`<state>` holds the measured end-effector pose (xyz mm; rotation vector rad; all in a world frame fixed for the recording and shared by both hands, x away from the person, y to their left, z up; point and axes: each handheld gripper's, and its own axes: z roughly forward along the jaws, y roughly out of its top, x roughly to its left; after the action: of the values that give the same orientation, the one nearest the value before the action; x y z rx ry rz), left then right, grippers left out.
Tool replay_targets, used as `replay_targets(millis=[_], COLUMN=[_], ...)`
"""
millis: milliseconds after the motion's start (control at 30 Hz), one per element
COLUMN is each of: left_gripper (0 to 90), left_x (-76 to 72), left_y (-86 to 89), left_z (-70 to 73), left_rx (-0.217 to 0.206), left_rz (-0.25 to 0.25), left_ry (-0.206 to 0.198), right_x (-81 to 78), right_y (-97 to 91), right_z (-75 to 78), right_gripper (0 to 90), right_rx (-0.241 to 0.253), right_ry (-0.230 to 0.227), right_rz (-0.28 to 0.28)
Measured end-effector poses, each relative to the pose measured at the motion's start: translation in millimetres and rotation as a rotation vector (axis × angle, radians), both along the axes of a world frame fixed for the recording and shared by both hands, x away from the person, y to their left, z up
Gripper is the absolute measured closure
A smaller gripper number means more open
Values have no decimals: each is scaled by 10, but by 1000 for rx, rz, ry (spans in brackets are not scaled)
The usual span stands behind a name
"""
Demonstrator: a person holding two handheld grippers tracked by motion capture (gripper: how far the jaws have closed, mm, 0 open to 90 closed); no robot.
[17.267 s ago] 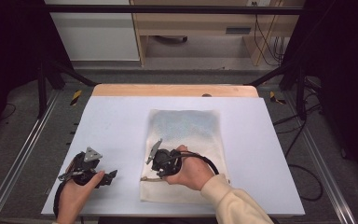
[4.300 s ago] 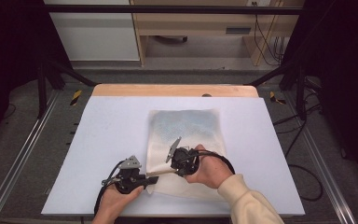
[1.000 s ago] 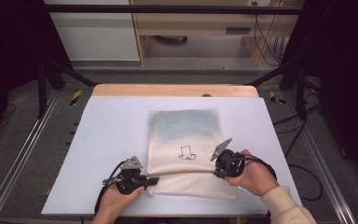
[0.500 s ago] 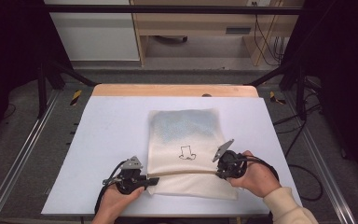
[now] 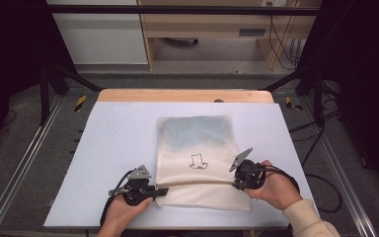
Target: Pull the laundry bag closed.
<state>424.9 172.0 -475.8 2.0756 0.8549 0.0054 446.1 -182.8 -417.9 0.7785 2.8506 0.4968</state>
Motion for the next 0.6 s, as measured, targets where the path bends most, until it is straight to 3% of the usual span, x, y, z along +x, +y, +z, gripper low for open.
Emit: replay_targets(millis=[600], left_gripper=[847], left_x=[0], left_y=[3], left_z=[4], left_rx=[0], left_rz=[1], left_ry=[-1], right_x=[-4], right_y=[-145], right_z=[-78], right_gripper=[822], right_rx=[0], right_ry=[18], right_rz=[-32])
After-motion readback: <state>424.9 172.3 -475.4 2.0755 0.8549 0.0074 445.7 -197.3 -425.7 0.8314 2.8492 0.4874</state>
